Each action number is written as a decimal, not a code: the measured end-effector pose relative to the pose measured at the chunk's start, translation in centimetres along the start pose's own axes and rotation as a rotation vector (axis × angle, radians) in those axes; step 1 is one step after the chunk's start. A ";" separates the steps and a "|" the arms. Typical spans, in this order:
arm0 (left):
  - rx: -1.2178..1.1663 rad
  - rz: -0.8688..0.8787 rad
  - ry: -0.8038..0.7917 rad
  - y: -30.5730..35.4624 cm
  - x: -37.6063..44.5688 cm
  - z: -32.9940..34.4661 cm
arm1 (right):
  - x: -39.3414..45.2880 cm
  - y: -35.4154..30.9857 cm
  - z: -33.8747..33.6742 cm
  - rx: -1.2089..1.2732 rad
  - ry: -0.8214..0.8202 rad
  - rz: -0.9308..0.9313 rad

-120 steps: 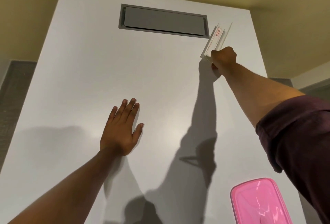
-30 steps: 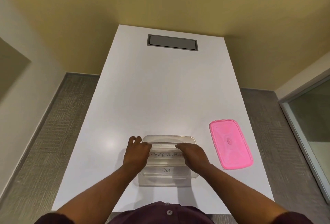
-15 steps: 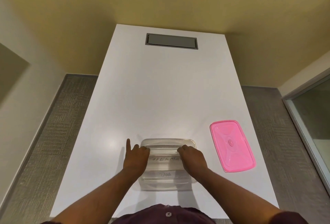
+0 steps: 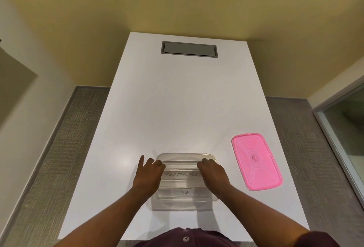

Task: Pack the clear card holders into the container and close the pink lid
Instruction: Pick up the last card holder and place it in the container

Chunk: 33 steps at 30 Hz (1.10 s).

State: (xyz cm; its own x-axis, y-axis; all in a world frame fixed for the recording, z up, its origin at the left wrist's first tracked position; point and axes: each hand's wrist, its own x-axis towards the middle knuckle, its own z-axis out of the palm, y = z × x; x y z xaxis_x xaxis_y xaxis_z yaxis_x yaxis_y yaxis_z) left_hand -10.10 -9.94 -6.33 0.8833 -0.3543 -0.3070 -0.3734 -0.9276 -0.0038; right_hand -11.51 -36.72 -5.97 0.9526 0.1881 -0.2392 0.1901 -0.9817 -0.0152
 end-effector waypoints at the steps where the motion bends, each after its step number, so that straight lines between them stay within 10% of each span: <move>1: -0.006 -0.003 0.004 0.0 0.0 0.0 | 0.1 -0.2 0.0 -0.004 0.004 0.014; 12: -0.047 -0.018 0.088 0.5 0.0 0.2 | 0.3 -0.2 0.3 0.120 0.033 0.069; 22: -0.481 0.018 0.461 2.8 1.9 -4.9 | -0.8 1.4 -3.4 0.942 0.350 0.346; 33: -1.323 -0.162 0.070 19.7 8.1 -8.3 | -3.9 13.5 -2.6 0.937 0.411 0.640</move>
State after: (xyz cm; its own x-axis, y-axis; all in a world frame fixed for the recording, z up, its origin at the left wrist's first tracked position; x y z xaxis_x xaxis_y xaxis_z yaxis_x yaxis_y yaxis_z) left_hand -7.95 -32.02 -1.02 0.9188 -0.1985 -0.3412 0.2553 -0.3606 0.8971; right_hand -12.07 -50.63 -2.72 0.8482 -0.5118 -0.1364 -0.4278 -0.5102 -0.7461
